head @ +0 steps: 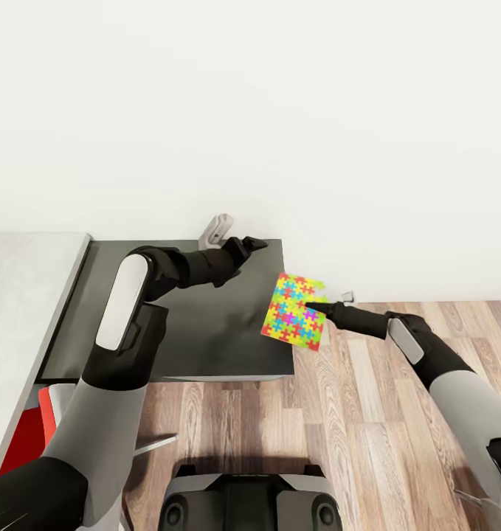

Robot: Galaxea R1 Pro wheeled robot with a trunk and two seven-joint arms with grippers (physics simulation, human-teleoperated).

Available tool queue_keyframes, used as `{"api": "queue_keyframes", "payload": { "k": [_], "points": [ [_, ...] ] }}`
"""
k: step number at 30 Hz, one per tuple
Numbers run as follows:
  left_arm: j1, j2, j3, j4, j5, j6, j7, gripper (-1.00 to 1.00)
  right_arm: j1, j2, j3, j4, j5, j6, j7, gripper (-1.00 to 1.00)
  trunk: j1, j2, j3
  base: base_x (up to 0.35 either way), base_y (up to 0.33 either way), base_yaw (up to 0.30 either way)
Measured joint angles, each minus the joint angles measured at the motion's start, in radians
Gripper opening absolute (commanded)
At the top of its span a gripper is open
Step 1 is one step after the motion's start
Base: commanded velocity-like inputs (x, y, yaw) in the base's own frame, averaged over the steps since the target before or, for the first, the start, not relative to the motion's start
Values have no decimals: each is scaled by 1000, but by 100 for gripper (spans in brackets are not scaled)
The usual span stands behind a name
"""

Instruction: Put all the toys in the child's room - the three board games (two on the bed and one on the table), the two jigsaw puzzles on the table, and the tennis ball on the table - inside the toy box on the table in the child's room.

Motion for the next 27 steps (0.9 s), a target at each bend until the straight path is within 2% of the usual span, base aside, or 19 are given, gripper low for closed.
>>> {"api": "queue_keyframes", "payload": {
  "k": [3, 4, 7, 14, 16, 18, 20, 21, 24, 27],
  "points": [
    [0, 0, -1, -1, -1, 0, 0, 100, 11, -11, 0, -23, -1, 3, 0, -100, 0, 0, 0, 0, 0, 0],
    [1, 0, -5, -3, -3, 0, 0, 100, 34, -29, -1, -69, -4, 8, -2, -100, 0, 0, 0, 0, 0, 0],
    [3, -1, -9, -5, -7, -1, 0, 100, 50, -46, -6, -116, -10, 12, -2, -100, 0, 0, 0, 0, 0, 0],
    [9, -3, -21, -8, -9, -2, 0, 100, 62, -80, -21, -181, -13, 34, -3, -100, 0, 0, 0, 0, 0, 0],
    [12, -7, -29, -9, -9, -5, -1, 100, 64, -97, -24, -195, -14, 55, -5, -100, 0, 0, 0, 0, 0, 0],
    [14, -10, -46, -10, -7, -15, -1, 100, 65, -121, -26, -204, -14, 81, -5, -100, 0, 0, 1, 0, 0, 0],
    [15, -12, -78, -11, -6, -31, 1, 100, 68, -146, -27, -211, -16, 103, -5, -100, 0, 0, 3, 0, 0, 0],
    [15, -12, -78, -11, -7, -31, 1, 100, 68, -146, -27, -211, -17, 104, -6, -100, 0, 0, 4, 0, 0, 0],
    [15, -14, -128, -11, -5, -51, 7, 100, 74, -169, -28, -220, -17, 124, -6, -100, 0, 0, 7, 0, 0, 0],
    [15, -15, -150, -12, -3, -60, 11, 100, 78, -177, -28, -226, -18, 132, -6, -100, 0, 0, 11, 0, 0, 0]
  ]
}}
